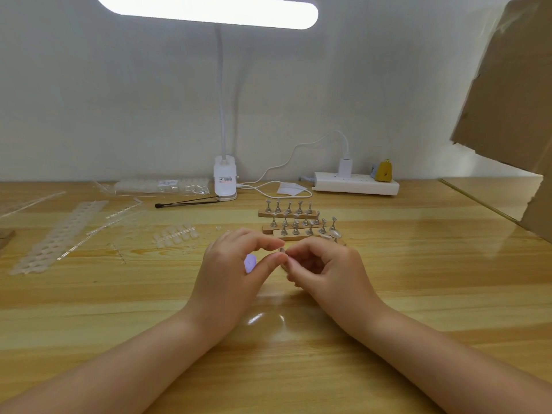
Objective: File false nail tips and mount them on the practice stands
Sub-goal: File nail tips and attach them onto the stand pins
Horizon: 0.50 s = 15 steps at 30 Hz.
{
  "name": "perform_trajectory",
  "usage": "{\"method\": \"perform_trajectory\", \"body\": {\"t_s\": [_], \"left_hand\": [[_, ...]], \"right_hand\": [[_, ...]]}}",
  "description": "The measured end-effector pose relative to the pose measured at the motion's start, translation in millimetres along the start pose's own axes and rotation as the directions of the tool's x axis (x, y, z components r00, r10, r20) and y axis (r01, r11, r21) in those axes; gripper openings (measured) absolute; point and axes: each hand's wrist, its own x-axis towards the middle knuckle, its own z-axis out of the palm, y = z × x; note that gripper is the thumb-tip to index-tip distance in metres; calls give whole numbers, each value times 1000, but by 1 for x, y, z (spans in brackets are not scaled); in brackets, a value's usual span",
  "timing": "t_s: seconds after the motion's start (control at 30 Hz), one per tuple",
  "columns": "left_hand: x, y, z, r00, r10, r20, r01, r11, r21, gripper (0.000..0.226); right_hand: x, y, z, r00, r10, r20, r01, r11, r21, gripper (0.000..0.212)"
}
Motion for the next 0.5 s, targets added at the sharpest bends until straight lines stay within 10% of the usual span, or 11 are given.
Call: {"method": "perform_trajectory", "body": {"t_s": [0.5], "left_hand": [[0, 0, -3, 990, -120, 72, 134, 965, -227, 19]], "right_hand": [[0, 3, -3, 984, -175, -19, 171, 974, -148, 6]]}}
